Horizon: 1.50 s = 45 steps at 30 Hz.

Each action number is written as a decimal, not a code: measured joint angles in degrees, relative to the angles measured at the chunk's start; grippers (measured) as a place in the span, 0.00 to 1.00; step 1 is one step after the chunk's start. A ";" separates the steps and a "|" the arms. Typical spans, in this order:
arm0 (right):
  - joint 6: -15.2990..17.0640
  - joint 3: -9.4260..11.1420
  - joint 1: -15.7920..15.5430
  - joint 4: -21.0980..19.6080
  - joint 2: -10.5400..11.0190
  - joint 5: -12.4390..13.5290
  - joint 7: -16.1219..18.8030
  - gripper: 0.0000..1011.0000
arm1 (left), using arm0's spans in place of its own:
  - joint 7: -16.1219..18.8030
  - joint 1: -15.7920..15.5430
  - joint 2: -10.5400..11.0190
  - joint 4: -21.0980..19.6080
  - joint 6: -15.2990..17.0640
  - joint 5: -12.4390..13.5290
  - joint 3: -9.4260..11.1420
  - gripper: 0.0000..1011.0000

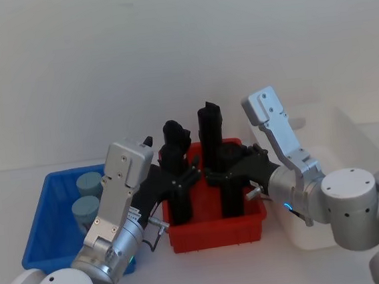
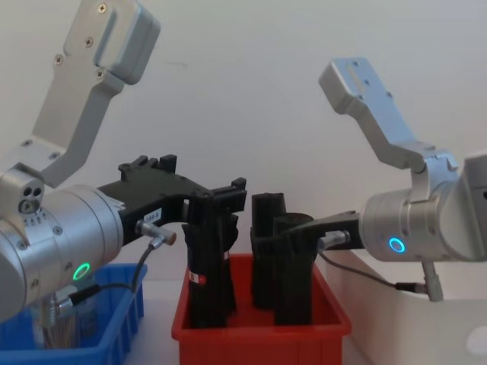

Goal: Pick the cotton swabs from the blue box and place them into the white box.

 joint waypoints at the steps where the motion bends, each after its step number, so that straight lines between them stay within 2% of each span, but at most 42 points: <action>1: -0.06 -0.03 0.05 0.12 -0.07 0.03 -0.09 0.99 | 0.00 0.00 0.00 0.00 0.00 0.00 0.00 0.99; 4: -0.21 -0.09 0.24 0.52 -0.31 0.16 -0.41 0.96 | 0.00 0.00 0.00 0.00 0.00 0.00 0.00 0.99; 11: -0.45 -0.20 0.51 1.14 -0.66 0.40 -0.91 0.78 | 0.00 0.00 0.00 0.00 0.00 0.00 0.00 0.99; 12: -0.48 -0.22 0.55 1.25 -0.73 0.43 -0.98 0.73 | 0.00 0.00 0.00 0.00 0.00 0.00 0.00 0.99; 15: -0.53 -0.24 0.60 1.35 -0.78 0.46 -1.06 0.69 | 0.00 0.00 0.00 0.00 0.00 0.00 0.00 0.99; 19: -0.59 -0.26 0.69 1.53 -0.90 0.51 -1.21 0.52 | 0.00 0.00 0.00 0.00 0.00 0.00 0.00 0.99; 33: -0.74 -0.32 0.79 1.73 -1.01 0.59 -1.37 0.50 | 0.00 0.00 0.00 0.00 0.00 0.00 0.00 0.99; 45: -2.38 0.27 0.40 -2.02 -0.55 1.83 -1.73 0.50 | 0.00 0.00 0.00 0.00 0.00 0.00 0.00 0.99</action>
